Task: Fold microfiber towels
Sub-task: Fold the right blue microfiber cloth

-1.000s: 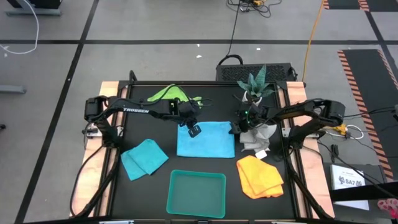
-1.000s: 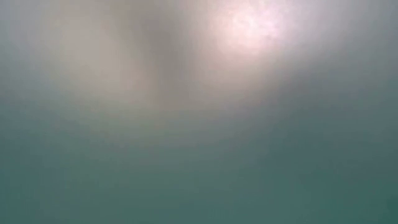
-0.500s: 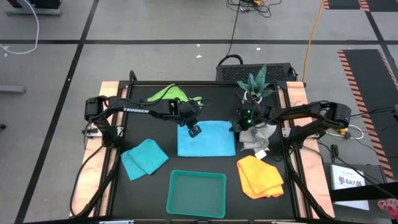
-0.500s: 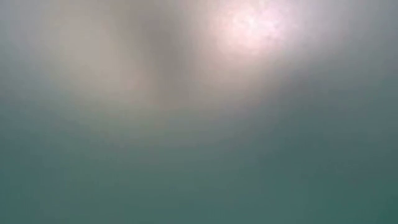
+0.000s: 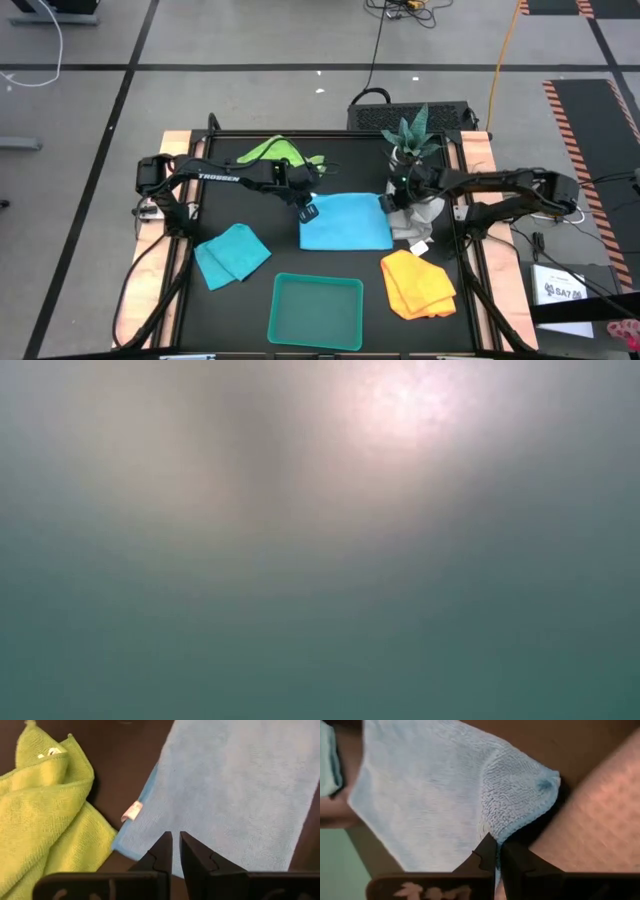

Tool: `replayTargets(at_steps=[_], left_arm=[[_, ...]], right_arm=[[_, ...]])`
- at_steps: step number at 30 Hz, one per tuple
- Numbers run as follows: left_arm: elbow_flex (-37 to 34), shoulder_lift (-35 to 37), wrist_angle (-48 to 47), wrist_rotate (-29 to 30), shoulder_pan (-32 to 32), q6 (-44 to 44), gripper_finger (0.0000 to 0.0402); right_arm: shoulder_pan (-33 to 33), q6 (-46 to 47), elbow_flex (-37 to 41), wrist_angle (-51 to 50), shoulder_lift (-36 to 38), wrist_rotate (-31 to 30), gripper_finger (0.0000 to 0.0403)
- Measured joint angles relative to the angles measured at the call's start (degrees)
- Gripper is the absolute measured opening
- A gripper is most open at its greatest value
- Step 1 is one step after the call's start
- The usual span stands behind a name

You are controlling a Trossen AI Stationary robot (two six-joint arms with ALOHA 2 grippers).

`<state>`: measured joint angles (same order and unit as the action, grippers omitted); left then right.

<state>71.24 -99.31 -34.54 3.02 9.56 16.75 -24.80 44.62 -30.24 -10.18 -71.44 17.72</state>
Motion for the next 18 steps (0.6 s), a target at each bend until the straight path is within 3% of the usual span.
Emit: replayTargets(at_steps=[13,18], left_arm=[[-0.49,0.00,-6.42,1.20,0.48,2.31,0.0003],[-9.07,-0.07,8.05,-1.51,0.48,4.39,0.0002]], right_arm=[[0.11,-7.05,-13.16,-14.75,0.00,-4.46,0.0001],[0.13,-7.58,-13.35,-15.43,0.02,-4.48,0.0000]])
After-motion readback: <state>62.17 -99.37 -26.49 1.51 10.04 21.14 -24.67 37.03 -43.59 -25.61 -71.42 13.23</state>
